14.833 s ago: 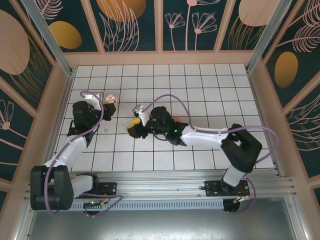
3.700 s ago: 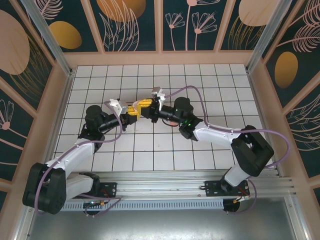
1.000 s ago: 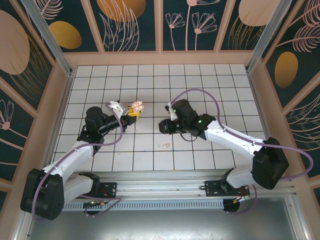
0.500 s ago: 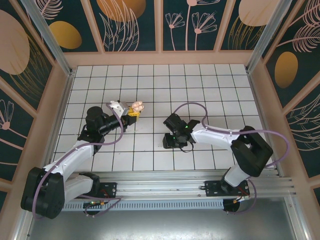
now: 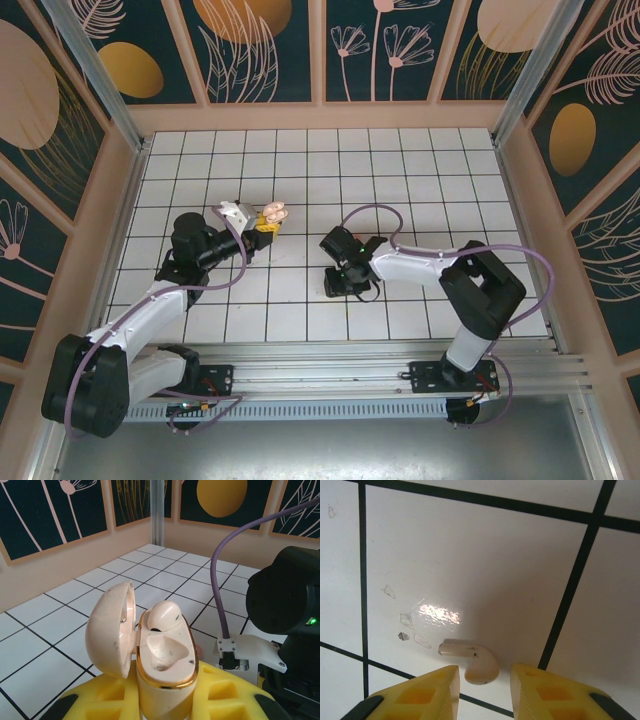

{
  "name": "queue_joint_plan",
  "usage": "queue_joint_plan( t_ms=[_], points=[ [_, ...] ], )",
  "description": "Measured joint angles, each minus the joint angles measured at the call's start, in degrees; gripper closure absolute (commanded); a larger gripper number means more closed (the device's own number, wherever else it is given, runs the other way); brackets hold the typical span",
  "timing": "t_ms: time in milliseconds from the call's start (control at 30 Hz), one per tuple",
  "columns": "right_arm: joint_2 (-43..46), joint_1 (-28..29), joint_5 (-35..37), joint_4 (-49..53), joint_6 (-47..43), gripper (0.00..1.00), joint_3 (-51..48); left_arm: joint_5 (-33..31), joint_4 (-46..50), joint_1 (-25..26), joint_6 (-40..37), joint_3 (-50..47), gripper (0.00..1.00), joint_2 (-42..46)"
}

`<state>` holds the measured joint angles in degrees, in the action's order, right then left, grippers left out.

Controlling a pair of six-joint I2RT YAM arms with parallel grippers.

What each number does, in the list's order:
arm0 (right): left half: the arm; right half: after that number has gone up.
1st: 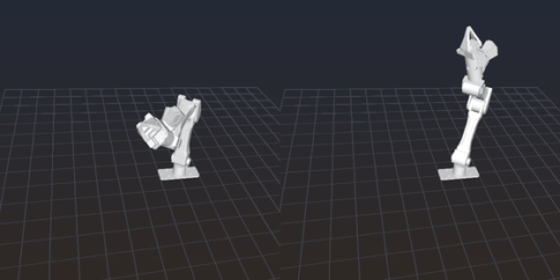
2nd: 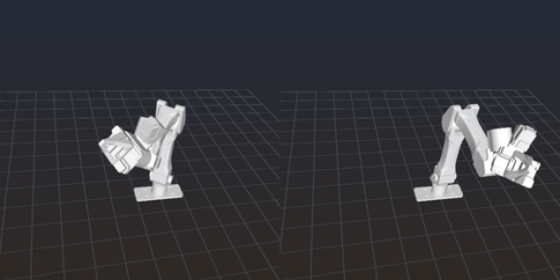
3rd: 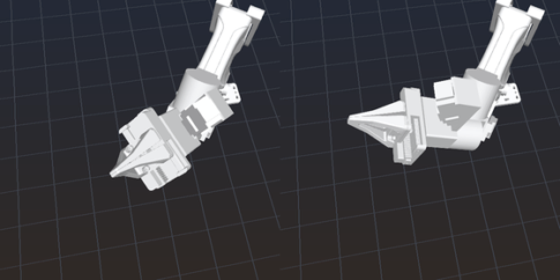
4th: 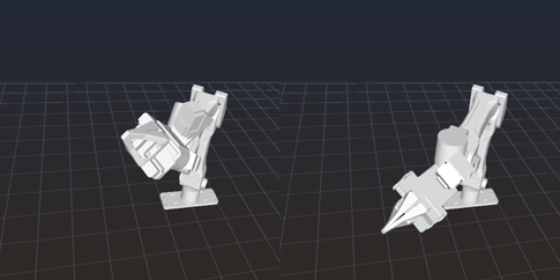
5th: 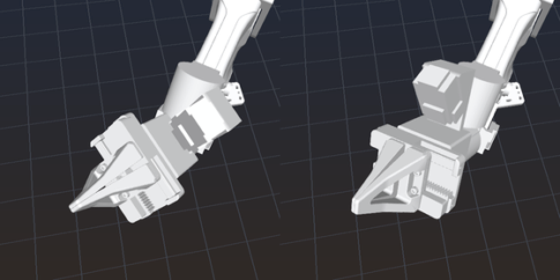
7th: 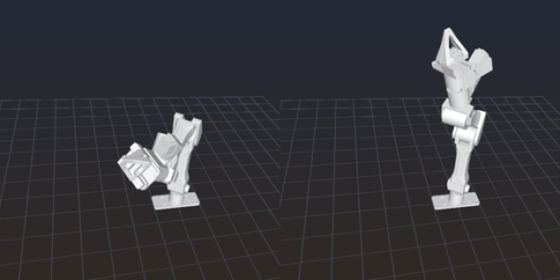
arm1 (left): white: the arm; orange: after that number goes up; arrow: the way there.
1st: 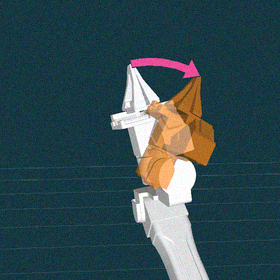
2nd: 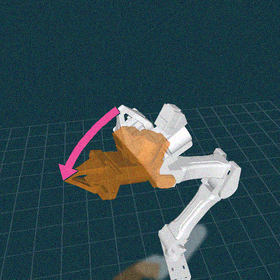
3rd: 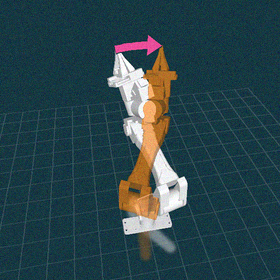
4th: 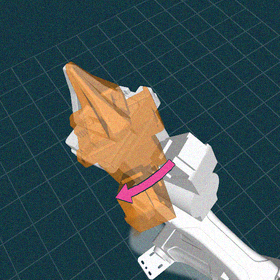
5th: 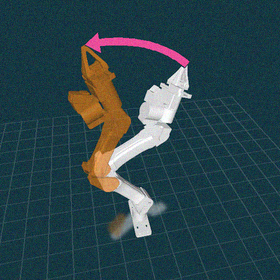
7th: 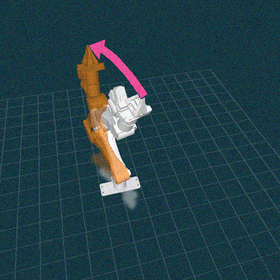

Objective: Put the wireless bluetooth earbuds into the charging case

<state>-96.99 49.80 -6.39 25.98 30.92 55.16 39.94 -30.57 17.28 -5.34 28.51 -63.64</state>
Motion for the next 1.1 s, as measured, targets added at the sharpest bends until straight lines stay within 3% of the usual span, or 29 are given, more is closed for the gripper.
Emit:
queue_joint_plan(
  t_ms=[633,1100],
  points=[
    [-1.68,-0.22,1.01,1.6,-6.34,0.78,1.75,-0.2,1.27,0.0,-0.46,0.31,0.9,0.0],
    [4.9,-0.26,1.38,3.45,-31.91,0.8,2.08,-0.2,1.79,0.0,-0.48,0.55,0.9,0.28]
  ],
)
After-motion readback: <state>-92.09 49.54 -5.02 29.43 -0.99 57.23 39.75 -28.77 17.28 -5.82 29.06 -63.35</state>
